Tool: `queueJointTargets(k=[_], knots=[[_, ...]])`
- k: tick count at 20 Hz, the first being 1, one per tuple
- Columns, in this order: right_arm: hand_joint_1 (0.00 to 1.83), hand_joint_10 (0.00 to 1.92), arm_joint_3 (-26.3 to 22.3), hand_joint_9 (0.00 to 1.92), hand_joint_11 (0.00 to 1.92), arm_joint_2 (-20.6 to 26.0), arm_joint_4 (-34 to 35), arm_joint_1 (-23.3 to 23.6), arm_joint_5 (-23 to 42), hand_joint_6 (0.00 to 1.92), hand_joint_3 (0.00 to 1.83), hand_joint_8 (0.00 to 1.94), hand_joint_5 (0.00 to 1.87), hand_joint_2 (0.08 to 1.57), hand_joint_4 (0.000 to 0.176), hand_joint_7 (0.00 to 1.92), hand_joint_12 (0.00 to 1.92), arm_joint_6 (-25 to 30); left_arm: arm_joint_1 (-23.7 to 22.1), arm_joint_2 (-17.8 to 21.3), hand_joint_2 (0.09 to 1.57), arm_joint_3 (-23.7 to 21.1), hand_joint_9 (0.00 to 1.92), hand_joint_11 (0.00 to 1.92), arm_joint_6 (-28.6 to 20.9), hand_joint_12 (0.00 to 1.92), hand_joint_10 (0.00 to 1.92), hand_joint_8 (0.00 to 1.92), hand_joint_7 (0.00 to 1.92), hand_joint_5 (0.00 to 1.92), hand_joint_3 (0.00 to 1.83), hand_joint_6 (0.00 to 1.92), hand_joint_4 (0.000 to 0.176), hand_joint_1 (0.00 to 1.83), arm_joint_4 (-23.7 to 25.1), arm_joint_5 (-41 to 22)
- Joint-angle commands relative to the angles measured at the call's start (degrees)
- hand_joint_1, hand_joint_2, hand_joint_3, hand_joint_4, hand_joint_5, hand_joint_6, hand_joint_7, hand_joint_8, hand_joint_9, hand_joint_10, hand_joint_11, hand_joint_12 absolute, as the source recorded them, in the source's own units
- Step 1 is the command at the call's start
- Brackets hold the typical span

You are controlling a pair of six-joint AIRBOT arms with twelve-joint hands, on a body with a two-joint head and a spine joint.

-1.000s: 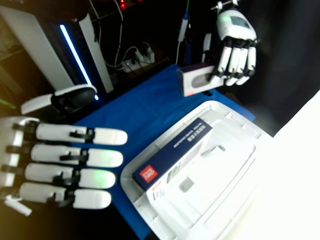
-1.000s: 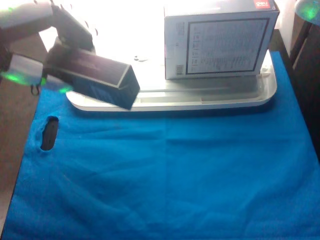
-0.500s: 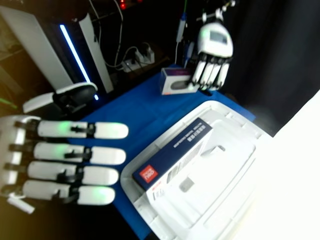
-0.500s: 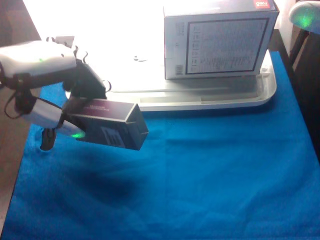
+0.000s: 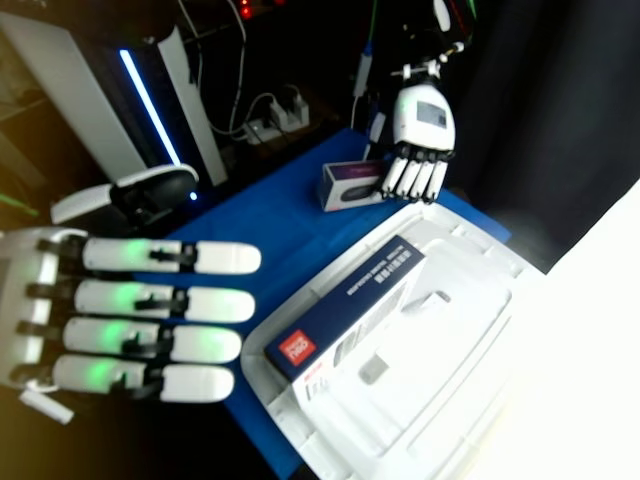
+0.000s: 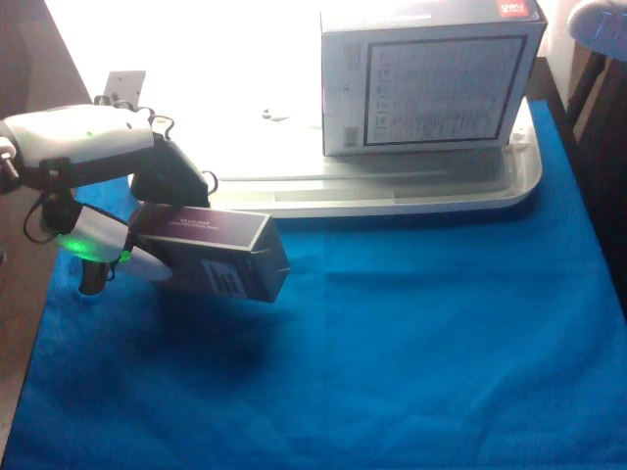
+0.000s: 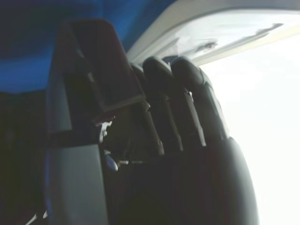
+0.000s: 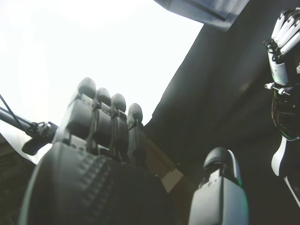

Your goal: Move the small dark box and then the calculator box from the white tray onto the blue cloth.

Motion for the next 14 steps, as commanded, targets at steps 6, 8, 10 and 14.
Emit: queueJointTargets(k=[6, 8, 10, 14], knots=[[0.36, 0.01, -0.04, 0.19, 0.15, -0.01, 1.22, 0.74, 6.72, 0.0, 0.0, 0.01, 0.28, 0.91, 0.039, 0.27, 0.11, 0.38, -0.02, -0.28, 1.11, 0.34, 0.86, 0.4, -0.57, 1.11, 0.35, 0.5, 0.9, 0.96, 0.0, 0.98, 0.0, 1.17, -2.04, -4.44], [0.36, 0.01, -0.01, 0.2, 0.16, -0.06, 1.22, 0.74, 6.71, 0.0, 0.0, 0.01, 0.28, 0.91, 0.038, 0.28, 0.11, 0.38, -0.01, -0.25, 0.99, 0.34, 0.88, 0.44, -0.57, 0.88, 0.11, 0.11, 0.9, 0.81, 0.0, 0.2, 0.0, 1.17, -2.05, -4.61], [0.37, 0.01, 0.02, 0.2, 0.15, -0.09, 1.22, 0.74, 6.71, 0.0, 0.0, 0.01, 0.27, 0.89, 0.047, 0.27, 0.11, 0.38, -0.02, -0.24, 0.97, 0.34, 0.8, 0.42, -0.58, 0.75, 0.02, 0.01, 0.83, 0.77, 0.0, 0.05, 0.0, 1.13, -2.12, -4.92], [0.5, 0.0, 0.38, 0.15, 0.09, -0.09, 1.21, 0.74, 6.66, 0.0, 0.0, 0.0, 0.03, 0.88, 0.135, 0.15, 0.08, 0.38, -0.01, -0.03, 0.9, 0.31, 0.69, 0.28, -0.59, 0.84, 0.0, 0.0, 0.75, 0.73, 0.0, 0.0, 0.0, 1.08, -2.73, -6.01]])
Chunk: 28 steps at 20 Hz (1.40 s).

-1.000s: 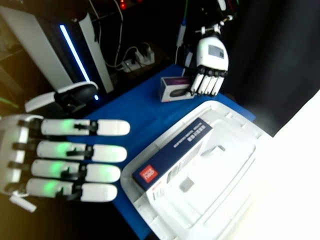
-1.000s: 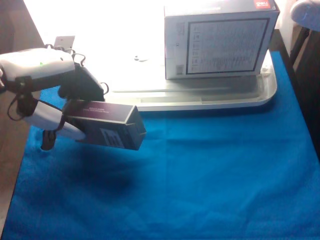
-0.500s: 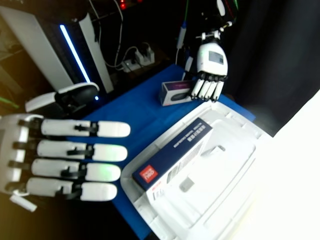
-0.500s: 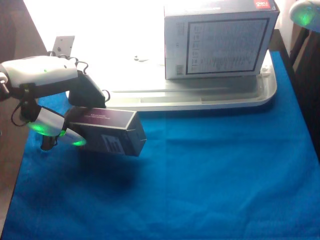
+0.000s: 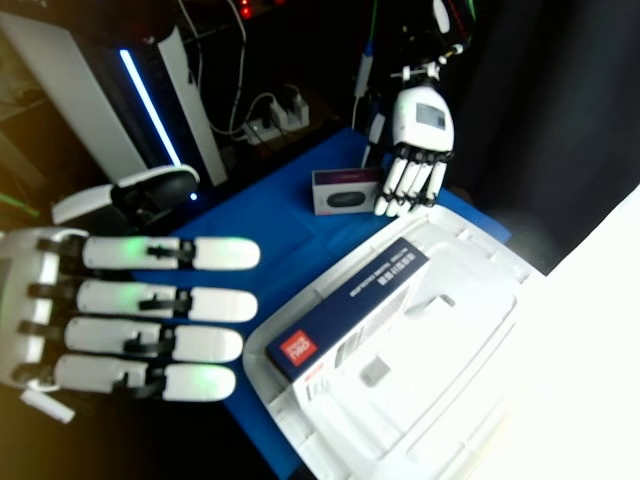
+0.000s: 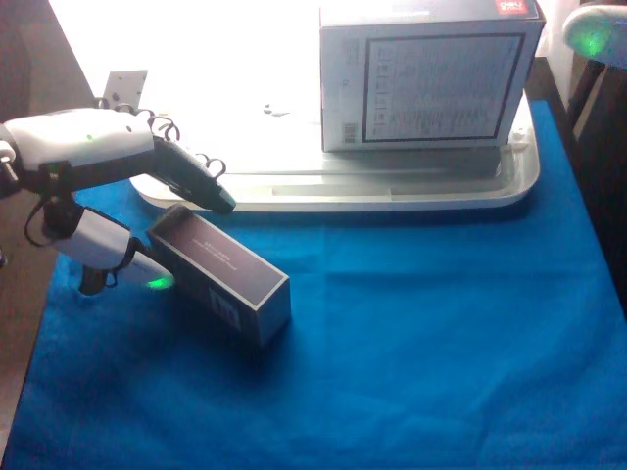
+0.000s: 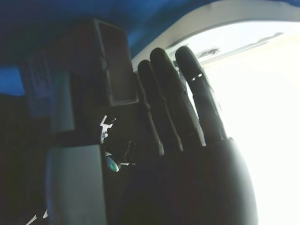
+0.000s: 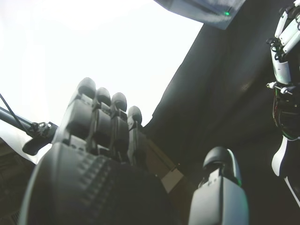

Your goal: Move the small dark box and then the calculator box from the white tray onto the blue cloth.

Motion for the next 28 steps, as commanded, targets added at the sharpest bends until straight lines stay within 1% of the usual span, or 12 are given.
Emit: queueJointTargets(k=[1, 7, 10, 12, 13, 14, 16, 17, 21, 23, 26, 28], knots=[[0.5, 0.0, 0.51, 0.15, 0.09, -0.05, 1.38, 0.74, 6.64, 0.0, 0.0, 0.0, 0.03, 0.88, 0.135, 0.15, 0.08, 0.38, -0.53, 0.13, 0.9, 0.23, 0.69, 0.28, -0.57, 0.84, 0.0, 0.0, 0.75, 0.73, 0.0, 0.0, 0.0, 1.08, -2.56, -5.37], [0.65, 0.01, 3.47, 0.14, 0.2, -1.08, -0.28, 5.75, 1.1, 0.0, 0.0, 0.0, 0.01, 0.74, 0.072, 0.1, 0.12, 0.84, -0.79, 1.42, 0.96, 0.03, 0.77, 0.15, -0.56, 1.28, 0.06, 0.02, 0.8, 0.78, 0.0, 0.02, 0.0, 0.8, -5.28, -9.39], [0.64, 0.01, 6.36, 0.19, 0.19, -3.32, -4.83, 12.17, -6.97, 0.0, 0.0, 0.0, 0.04, 0.72, 0.082, 0.15, 0.13, 1.1, -1.86, 3.76, 1.0, -1.35, 0.77, 0.23, 3.05, 1.28, 0.08, 0.02, 0.81, 0.79, 0.0, 0.01, 0.0, 0.89, -8.82, -12.7], [0.67, 0.0, 8.42, 0.23, 0.11, -4.63, -7.17, 14.45, -10.94, 0.0, 0.0, 0.01, 0.09, 0.7, 0.074, 0.24, 0.46, 2.49, -2.98, 4.73, 1.07, -1.97, 0.76, 0.29, 5.08, 1.26, 0.12, 0.01, 0.78, 0.74, 0.0, 0.0, 0.0, 0.85, -10.48, -14.81], [0.71, 0.01, 9.71, 0.33, 0.13, -5.19, -8.26, 15.21, -12.8, 0.0, 0.0, 0.0, 0.13, 0.67, 0.083, 0.31, 0.98, 4.03, -4.95, 4.93, 0.93, -1.97, 0.65, 0.12, 5.97, 1.31, 0.08, 0.0, 0.65, 0.54, 0.0, 0.0, 0.047, 0.73, -10.53, -15.47], [0.71, 0.01, 10.47, 0.33, 0.13, -5.43, -8.91, 15.49, -14.14, 0.0, 0.0, 0.0, 0.13, 0.67, 0.083, 0.31, 0.98, 5.0, -6.31, 5.01, 0.93, -1.96, 0.65, 0.12, 6.69, 1.31, 0.08, 0.0, 0.65, 0.54, 0.0, 0.0, 0.047, 0.73, -10.54, -15.82], [0.72, 0.02, 12.28, 0.41, 0.13, -6.32, -11.21, 16.16, -18.28, 0.0, 0.0, 0.01, 0.15, 0.64, 0.078, 0.36, 1.17, 6.97, -8.99, 5.47, 0.92, -2.03, 0.57, 0.06, 9.24, 1.26, 0.02, 0.0, 0.55, 0.41, 0.0, 0.0, 0.031, 0.7, -12.14, -17.15], [0.72, 0.03, 13.56, 0.53, 0.24, -7.38, -12.06, 16.23, -20.55, 0.0, 0.0, 0.01, 0.19, 0.64, 0.064, 0.42, 1.18, 7.9, -9.04, 6.05, 0.92, -2.16, 0.41, 0.0, 10.76, 1.0, 0.0, 0.0, 0.38, 0.23, 0.0, 0.0, 0.075, 0.59, -14.79, -19.2], [0.68, 0.02, 16.59, 0.53, 0.18, -9.6, -13.76, 16.3, -23.94, 0.0, 0.01, 0.01, 0.19, 0.74, 0.02, 0.47, 1.1, 11.48, -8.76, 7.49, 0.96, -2.89, 0.21, 0.0, 14.33, 0.6, 0.0, 0.0, 0.18, 0.14, 0.01, 0.0, 0.125, 0.46, -20.23, -23.81], [0.64, 0.02, 17.58, 0.55, 0.17, -10.54, -13.86, 16.3, -25.44, 0.0, 0.0, 0.0, 0.21, 0.77, 0.001, 0.45, 1.2, 11.8, -8.67, 8.06, 0.95, -3.3, 0.32, 0.04, 15.49, 0.62, 0.01, 0.0, 0.3, 0.21, 0.0, 0.0, 0.108, 0.46, -22.19, -26.04], [0.68, 0.0, 18.89, 0.39, 0.01, -12.0, -13.93, 16.3, -27.03, 0.0, 0.0, 0.0, 0.21, 0.76, 0.054, 0.37, 1.19, 11.89, -8.27, 8.38, 0.98, -3.5, 0.27, 0.01, 15.92, 0.59, 0.0, 0.0, 0.27, 0.18, 0.01, 0.0, 0.115, 0.38, -24.64, -29.31], [0.69, 0.02, 19.26, 0.44, 0.08, -12.78, -13.93, 16.29, -27.84, 0.0, 0.0, 0.01, 0.24, 0.75, 0.038, 0.43, 1.24, 11.9, -7.89, 8.5, 0.95, -3.58, 0.32, 0.07, 16.04, 0.55, 0.01, 0.02, 0.33, 0.26, 0.0, 0.02, 0.109, 0.52, -25.42, -30.44]])
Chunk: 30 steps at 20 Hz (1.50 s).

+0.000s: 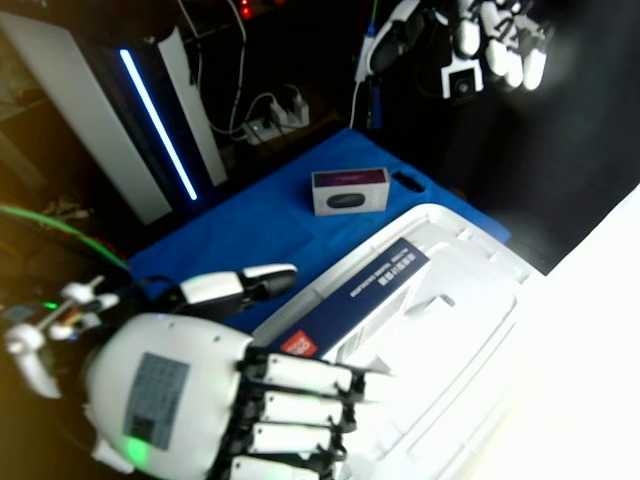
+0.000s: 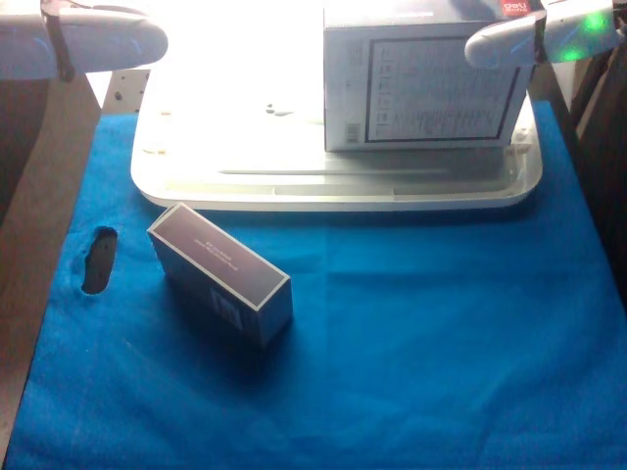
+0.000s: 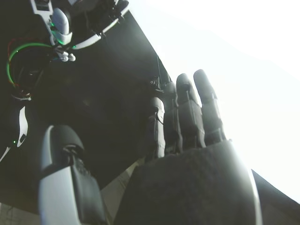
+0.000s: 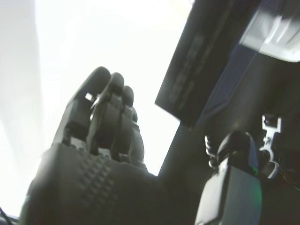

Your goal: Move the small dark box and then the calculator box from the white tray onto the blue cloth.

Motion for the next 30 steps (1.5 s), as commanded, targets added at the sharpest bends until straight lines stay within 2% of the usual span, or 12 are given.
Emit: queueJointTargets(k=[1, 8, 10, 14, 17, 18, 19, 22, 24, 27, 28, 30], knots=[[0.69, 0.02, 0.5, 0.44, 0.08, -0.24, 1.93, 1.25, 5.55, 0.0, 0.0, 0.01, 0.24, 0.75, 0.038, 0.43, 1.24, 0.62, -0.28, 0.3, 0.95, -0.25, 0.32, 0.07, 0.02, 0.55, 0.01, 0.02, 0.33, 0.26, 0.0, 0.02, 0.109, 0.52, -3.49, -7.16], [0.73, 0.01, 1.71, 0.44, 0.13, -2.75, 1.89, 1.15, 4.42, 0.0, 0.0, 0.0, 0.31, 0.73, 0.055, 0.44, 1.06, 0.62, 1.69, 1.52, 1.02, -1.18, 0.32, 0.12, 0.18, 0.48, 0.01, 0.01, 0.31, 0.23, 0.0, 0.01, 0.099, 0.42, -5.49, -9.9], [0.76, 0.01, 1.88, 0.47, 0.12, -3.22, 1.89, 0.94, 4.06, 0.0, 0.0, 0.0, 0.34, 0.73, 0.027, 0.47, 1.11, 0.62, 1.93, 1.73, 1.02, -1.34, 0.32, 0.15, 0.18, 0.48, 0.0, 0.0, 0.3, 0.24, 0.0, 0.01, 0.093, 0.39, -5.82, -10.28], [0.84, 0.01, 2.35, 0.49, 0.09, -4.23, 1.93, -0.09, 3.44, 0.01, 0.0, 0.01, 0.38, 0.78, 0.013, 0.49, 1.16, 0.75, 2.37, 1.78, 1.04, -1.51, 0.31, 0.17, 0.19, 0.48, 0.0, 0.0, 0.3, 0.24, 0.01, 0.0, 0.089, 0.39, -6.1, -10.72], [1.13, 0.13, 3.11, 1.04, 0.58, -5.18, 1.93, -0.99, 3.42, 0.02, 0.0, 0.06, 0.8, 0.89, 0.0, 1.1, 1.15, 1.52, 2.72, 1.81, 1.03, -1.57, 0.31, 0.13, 0.2, 0.46, 0.0, 0.0, 0.29, 0.21, 0.0, 0.0, 0.094, 0.38, -6.49, -10.88], [1.33, 0.1, 3.22, 1.18, 0.75, -5.3, 1.93, -1.07, 3.31, 0.02, 0.0, 0.41, 0.94, 0.97, 0.0, 1.23, 1.11, 1.52, 2.72, 1.8, 1.04, -1.59, 0.31, 0.12, 0.23, 0.45, 0.0, 0.0, 0.28, 0.2, 0.0, 0.0, 0.094, 0.37, -6.51, -10.88], [1.3, 0.08, 3.23, 1.29, 0.89, -5.36, 1.86, -1.12, 2.55, 0.58, 0.0, 0.52, 1.02, 1.02, 0.0, 1.3, 1.07, 1.52, 2.73, 1.79, 1.03, -1.65, 0.32, 0.12, 0.31, 0.45, 0.01, 0.0, 0.29, 0.2, 0.0, 0.0, 0.097, 0.37, -6.59, -10.88], [1.26, 0.05, 3.27, 1.37, 1.04, -5.36, 1.87, -1.22, 2.23, 0.89, 0.0, 0.68, 1.0, 1.06, 0.0, 1.21, 0.93, 1.52, 2.82, 1.76, 0.93, -1.69, 0.34, 0.12, 0.53, 0.44, 0.01, 0.01, 0.34, 0.23, 0.0, 0.01, 0.112, 0.46, -6.61, -10.65], [1.27, 0.05, 3.29, 1.41, 1.09, -5.34, 0.37, -1.2, 2.26, 0.86, 0.0, 0.76, 0.98, 1.07, 0.0, 1.2, 0.98, 2.84, 3.14, 1.65, 0.89, -1.68, 0.31, 0.1, 0.83, 0.43, 0.0, 0.0, 0.31, 0.21, 0.0, 0.0, 0.124, 0.5, -6.8, -10.45], [1.27, 0.11, 2.82, 1.49, 1.13, -4.88, -2.75, -1.15, 4.21, 0.89, 0.0, 0.91, 0.9, 1.1, 0.0, 1.14, 1.16, 6.04, 3.61, 1.48, 0.9, -1.67, 0.28, 0.09, 0.98, 0.43, 0.0, 0.0, 0.28, 0.18, 0.0, 0.01, 0.105, 0.51, -6.98, -9.79], [1.16, 0.17, 1.98, 1.52, 1.17, -4.12, -3.07, -1.01, 4.87, 1.06, 0.0, 0.62, 0.9, 1.15, 0.0, 1.2, 1.21, 6.03, 3.92, 1.4, 0.93, -1.67, 0.24, 0.06, 1.2, 0.42, 0.0, 0.0, 0.26, 0.17, 0.02, 0.0, 0.102, 0.46, -7.21, -9.56], [1.12, 0.72, 0.36, 1.37, 1.2, -2.57, -3.88, -0.15, 6.83, 1.2, 0.0, 0.46, 0.83, 1.2, 0.0, 1.33, 1.35, 6.03, 4.28, 1.25, 0.95, -1.67, 0.27, 0.05, 1.75, 0.51, 0.0, 0.0, 0.32, 0.22, 0.0, 0.0, 0.079, 0.5, -7.74, -9.26]])
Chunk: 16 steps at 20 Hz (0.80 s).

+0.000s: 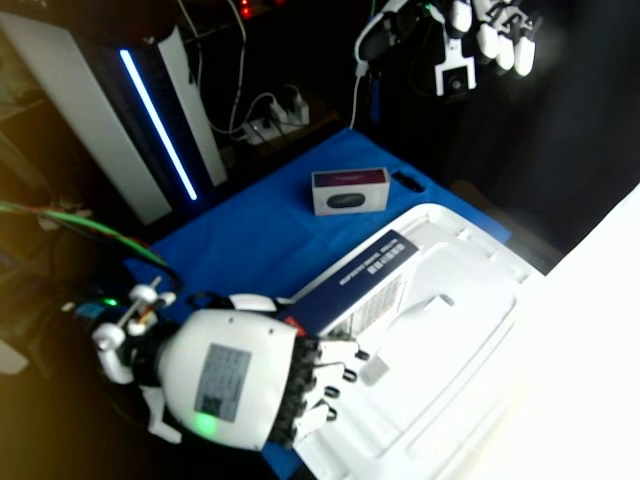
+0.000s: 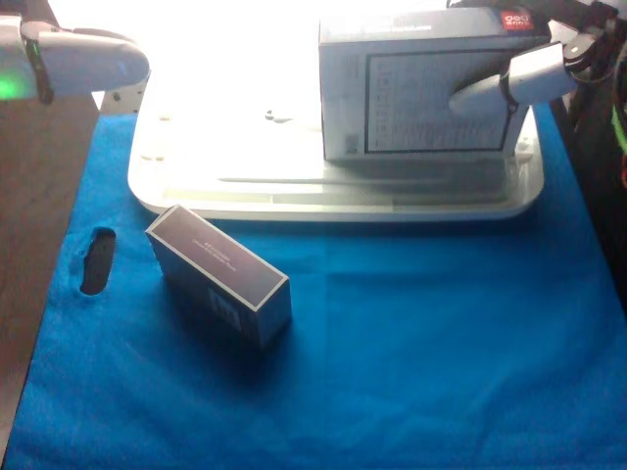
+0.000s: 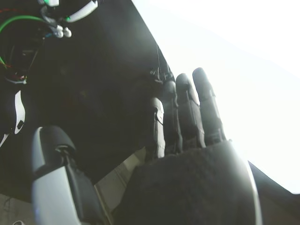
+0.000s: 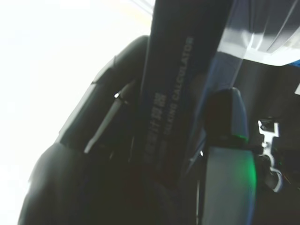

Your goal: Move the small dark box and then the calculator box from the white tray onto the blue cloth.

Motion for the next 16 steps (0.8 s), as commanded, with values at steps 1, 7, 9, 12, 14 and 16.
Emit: queueJointTargets(k=[1, 7, 9, 12, 14, 16], knots=[[1.11, 0.9, -0.51, 1.28, 1.17, 0.68, 1.35, 1.49, 8.64, 1.25, 0.0, 0.45, 0.79, 1.22, 0.0, 1.31, 1.39, 0.55, -0.11, -0.37, 0.96, -0.07, 0.28, 0.06, 0.03, 0.53, 0.01, 0.01, 0.34, 0.22, 0.0, 0.0, 0.078, 0.49, -3.21, -6.11], [1.08, 1.4, -4.29, 1.2, 1.16, 3.14, -0.65, 2.52, 16.28, 1.38, 0.0, 0.91, 0.71, 1.26, 0.0, 1.15, 1.7, 0.54, 6.97, -0.69, 0.97, -0.4, 0.23, 0.0, 1.59, 0.58, 0.0, 0.0, 0.26, 0.15, 0.0, 0.0, 0.091, 0.46, -9.21, -9.11], [1.07, 1.37, -5.76, 1.21, 1.18, 4.36, -0.77, 2.54, 18.19, 1.44, 0.0, 0.99, 0.67, 1.29, 0.0, 1.15, 1.63, 0.54, 8.24, -0.79, 0.98, -0.4, 0.2, 0.0, 1.65, 0.55, 0.0, 0.0, 0.24, 0.15, 0.01, 0.0, 0.083, 0.51, -10.36, -9.78], [1.08, 1.41, -8.65, 1.28, 1.24, 6.34, -1.34, 2.53, 20.19, 1.38, 0.0, 1.1, 0.71, 1.26, 0.0, 1.21, 1.65, 0.5, 9.82, -0.77, 0.95, -0.4, 0.23, 0.0, 1.68, 0.6, 0.01, 0.0, 0.26, 0.13, 0.0, 0.0, 0.076, 0.51, -11.82, -10.38], [1.13, 1.38, -10.39, 1.27, 1.24, 7.46, -1.96, 2.53, 21.08, 0.65, 0.0, 1.11, 0.57, 1.26, 0.0, 1.13, 1.65, 0.47, 11.36, -0.76, 0.92, -0.4, 0.28, 0.0, 1.71, 0.68, 0.01, 0.01, 0.32, 0.18, 0.0, 0.01, 0.075, 0.55, -13.26, -11.43], [1.1, 1.37, -11.96, 1.28, 1.26, 8.97, -2.06, 2.52, 22.73, 1.03, 0.0, 1.05, 0.77, 1.22, 0.0, 1.18, 1.7, 0.45, 12.31, -0.81, 0.9, -0.45, 0.27, 0.0, 1.8, 0.66, 0.0, 0.0, 0.32, 0.19, 0.0, 0.0, 0.068, 0.54, -14.3, -12.24]])
